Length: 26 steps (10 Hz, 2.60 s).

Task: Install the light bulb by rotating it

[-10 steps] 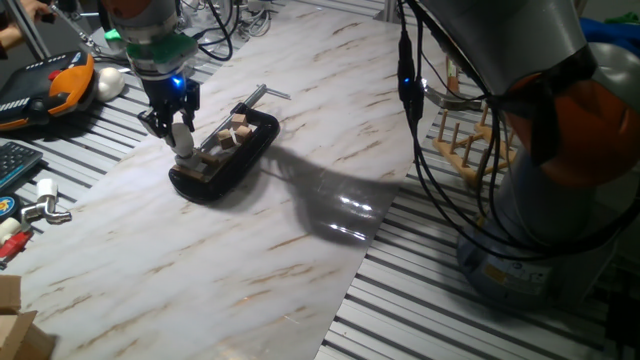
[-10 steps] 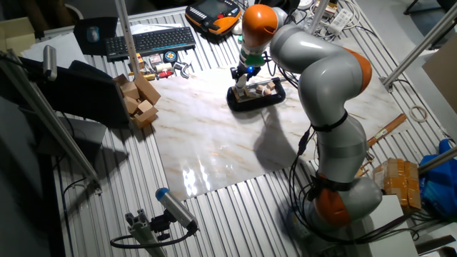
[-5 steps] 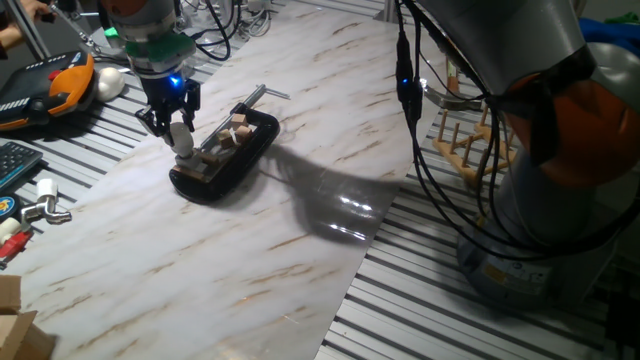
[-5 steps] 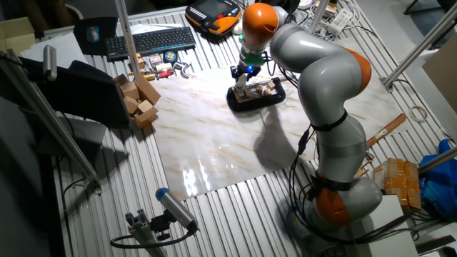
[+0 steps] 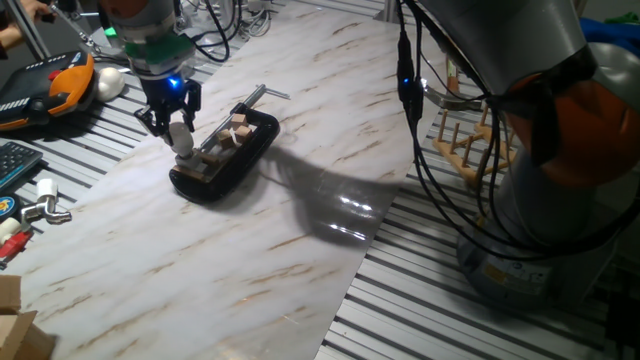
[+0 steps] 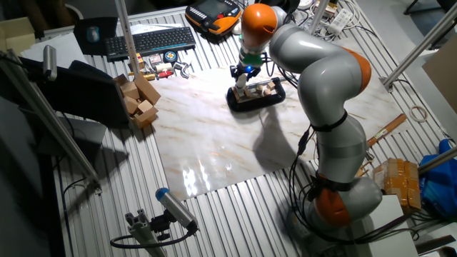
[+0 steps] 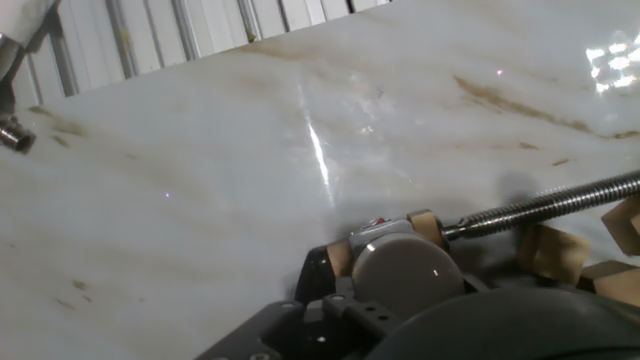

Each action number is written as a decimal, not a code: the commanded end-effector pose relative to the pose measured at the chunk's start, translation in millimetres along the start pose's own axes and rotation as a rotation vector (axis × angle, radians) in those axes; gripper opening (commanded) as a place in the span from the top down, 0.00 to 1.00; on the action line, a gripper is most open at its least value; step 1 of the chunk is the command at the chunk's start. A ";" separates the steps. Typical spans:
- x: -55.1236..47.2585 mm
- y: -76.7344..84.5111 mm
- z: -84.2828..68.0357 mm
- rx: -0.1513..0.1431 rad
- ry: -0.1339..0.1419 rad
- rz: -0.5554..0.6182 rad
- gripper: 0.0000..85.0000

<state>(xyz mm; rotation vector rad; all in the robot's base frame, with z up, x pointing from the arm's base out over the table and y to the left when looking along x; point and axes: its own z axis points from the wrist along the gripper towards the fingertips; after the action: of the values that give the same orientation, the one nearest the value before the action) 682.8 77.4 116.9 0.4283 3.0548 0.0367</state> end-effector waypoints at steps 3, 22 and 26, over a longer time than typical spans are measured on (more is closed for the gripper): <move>0.1 0.1 0.2 0.005 -0.006 0.083 1.00; 0.2 1.2 4.1 0.009 -0.056 0.491 1.00; -0.2 1.2 3.6 0.003 -0.046 0.604 1.00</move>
<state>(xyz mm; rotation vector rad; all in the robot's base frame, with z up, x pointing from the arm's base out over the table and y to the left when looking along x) 683.4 78.7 113.1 1.3066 2.7579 0.0479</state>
